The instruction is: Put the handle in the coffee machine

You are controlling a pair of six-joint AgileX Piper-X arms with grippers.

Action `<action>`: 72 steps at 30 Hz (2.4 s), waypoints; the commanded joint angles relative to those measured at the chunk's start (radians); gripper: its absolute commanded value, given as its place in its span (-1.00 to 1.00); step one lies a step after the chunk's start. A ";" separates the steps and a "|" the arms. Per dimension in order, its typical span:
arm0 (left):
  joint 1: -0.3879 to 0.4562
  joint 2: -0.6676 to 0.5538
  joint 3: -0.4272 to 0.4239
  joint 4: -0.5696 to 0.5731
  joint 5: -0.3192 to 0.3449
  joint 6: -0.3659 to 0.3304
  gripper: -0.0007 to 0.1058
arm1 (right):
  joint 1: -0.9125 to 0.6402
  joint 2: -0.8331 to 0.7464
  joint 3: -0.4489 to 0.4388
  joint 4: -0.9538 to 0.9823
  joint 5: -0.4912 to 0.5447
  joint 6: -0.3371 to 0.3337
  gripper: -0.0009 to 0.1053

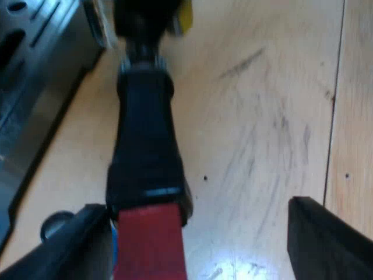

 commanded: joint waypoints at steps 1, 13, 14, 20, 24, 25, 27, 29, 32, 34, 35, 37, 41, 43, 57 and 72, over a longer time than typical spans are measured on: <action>0.001 -0.004 0.022 -0.033 -0.038 0.006 0.22 | 0.002 -0.019 -0.016 -0.010 -0.012 -0.002 -0.98; 0.001 -0.004 0.043 -0.085 -0.052 0.027 0.22 | 0.003 -0.019 -0.016 -0.010 -0.012 -0.002 -0.98; 0.001 -0.004 0.043 -0.085 -0.052 0.027 0.22 | 0.003 -0.019 -0.016 -0.010 -0.012 -0.002 -0.98; 0.001 -0.004 0.043 -0.085 -0.052 0.027 -0.06 | 0.003 -0.019 -0.016 -0.010 -0.012 -0.002 -0.98; 0.001 -0.004 0.043 -0.085 -0.052 0.027 -0.44 | 0.003 -0.019 -0.016 -0.010 -0.012 -0.002 -0.98; 0.001 -0.004 0.043 -0.085 -0.055 0.027 -0.52 | 0.003 -0.019 -0.016 -0.010 -0.012 -0.002 -0.98; 0.001 -0.004 0.043 -0.085 -0.057 0.027 -0.62 | 0.003 -0.019 -0.016 -0.010 -0.012 -0.002 -0.98; 0.001 -0.004 0.043 -0.085 -0.057 0.027 -0.70 | 0.003 -0.019 -0.016 -0.010 -0.012 -0.002 -0.98; 0.001 -0.004 0.043 -0.085 -0.057 0.027 -0.92 | 0.003 -0.019 -0.016 -0.010 -0.012 -0.002 -0.98; 0.001 -0.004 0.043 -0.083 -0.057 0.027 -0.99 | 0.003 -0.019 -0.016 -0.010 -0.012 -0.002 -0.98; 0.001 -0.004 0.043 -0.082 -0.057 0.027 -0.98 | 0.003 -0.019 -0.016 -0.010 -0.012 -0.002 -0.98; 0.001 -0.004 0.043 -0.083 -0.057 0.027 -0.98 | 0.003 -0.019 -0.016 -0.010 -0.012 -0.002 -0.98; 0.001 -0.004 0.043 -0.083 -0.057 0.027 -0.98 | 0.003 -0.019 -0.016 -0.010 -0.012 -0.002 -0.98; 0.001 -0.004 0.043 -0.083 -0.057 0.027 -0.98 | 0.003 -0.019 -0.016 -0.010 -0.005 -0.002 -0.98; 0.001 -0.004 0.043 -0.074 -0.057 0.000 -0.98 | 0.003 -0.019 -0.019 -0.010 0.072 -0.071 0.88; 0.048 -0.004 0.015 -0.046 -0.064 0.000 -0.98 | 0.003 -0.113 -0.081 -0.017 0.198 -0.074 0.87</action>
